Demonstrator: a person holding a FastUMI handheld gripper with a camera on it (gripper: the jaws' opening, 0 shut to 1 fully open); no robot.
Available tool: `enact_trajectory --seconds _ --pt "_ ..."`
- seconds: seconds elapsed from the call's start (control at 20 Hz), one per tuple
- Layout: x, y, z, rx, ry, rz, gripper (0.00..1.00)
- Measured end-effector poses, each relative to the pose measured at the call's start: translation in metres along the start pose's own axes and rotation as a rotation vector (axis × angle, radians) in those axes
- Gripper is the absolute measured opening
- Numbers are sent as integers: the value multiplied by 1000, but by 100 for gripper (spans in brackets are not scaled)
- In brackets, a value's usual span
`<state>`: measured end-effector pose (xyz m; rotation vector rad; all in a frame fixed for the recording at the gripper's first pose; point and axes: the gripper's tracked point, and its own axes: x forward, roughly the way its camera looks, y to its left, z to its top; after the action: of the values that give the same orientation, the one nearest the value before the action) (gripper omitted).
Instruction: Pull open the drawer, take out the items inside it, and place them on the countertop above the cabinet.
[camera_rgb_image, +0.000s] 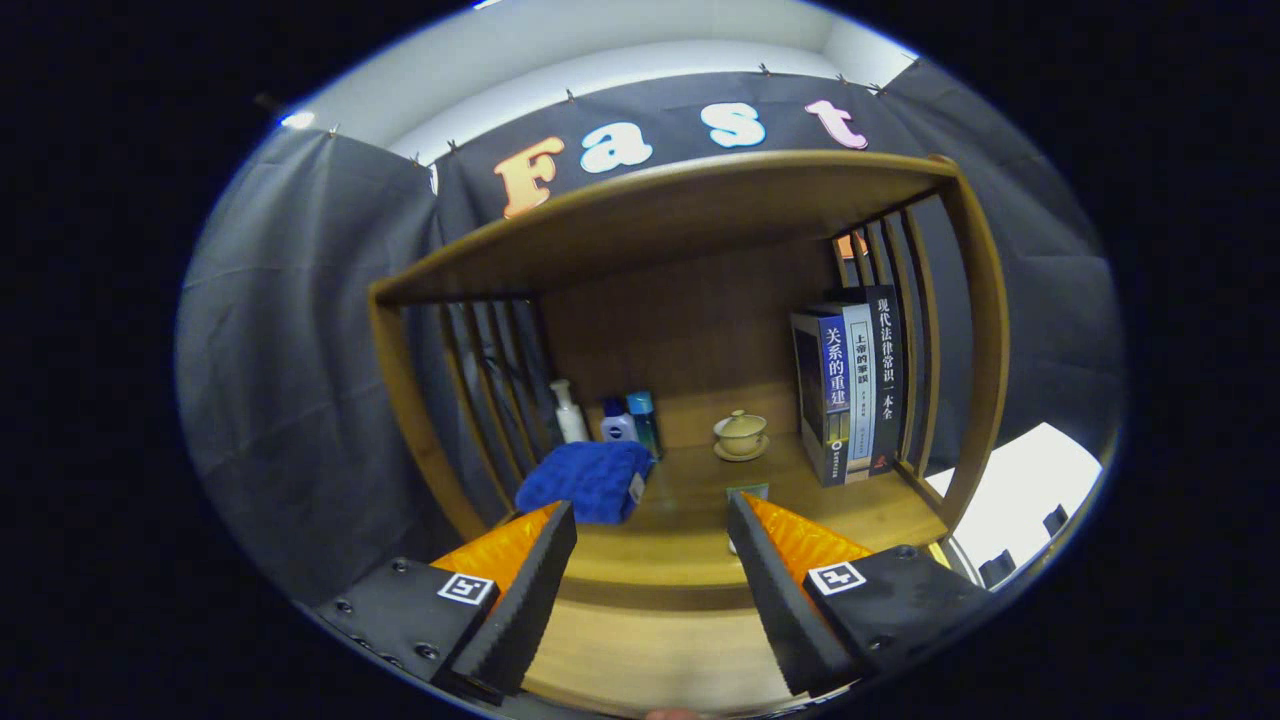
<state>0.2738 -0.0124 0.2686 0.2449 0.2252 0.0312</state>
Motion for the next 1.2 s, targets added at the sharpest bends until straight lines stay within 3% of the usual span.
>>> enact_trajectory --seconds 0.25,0.7,0.85,1.0,1.2 --pt "-49 10 -26 -30 -51 2 98" --pt "-97 -11 -120 -126 45 -56 98" --pt "-113 -1 -163 -136 112 -27 98" --pt "-126 19 -208 -193 219 60 98" --pt "-122 17 -235 -215 272 59 99"
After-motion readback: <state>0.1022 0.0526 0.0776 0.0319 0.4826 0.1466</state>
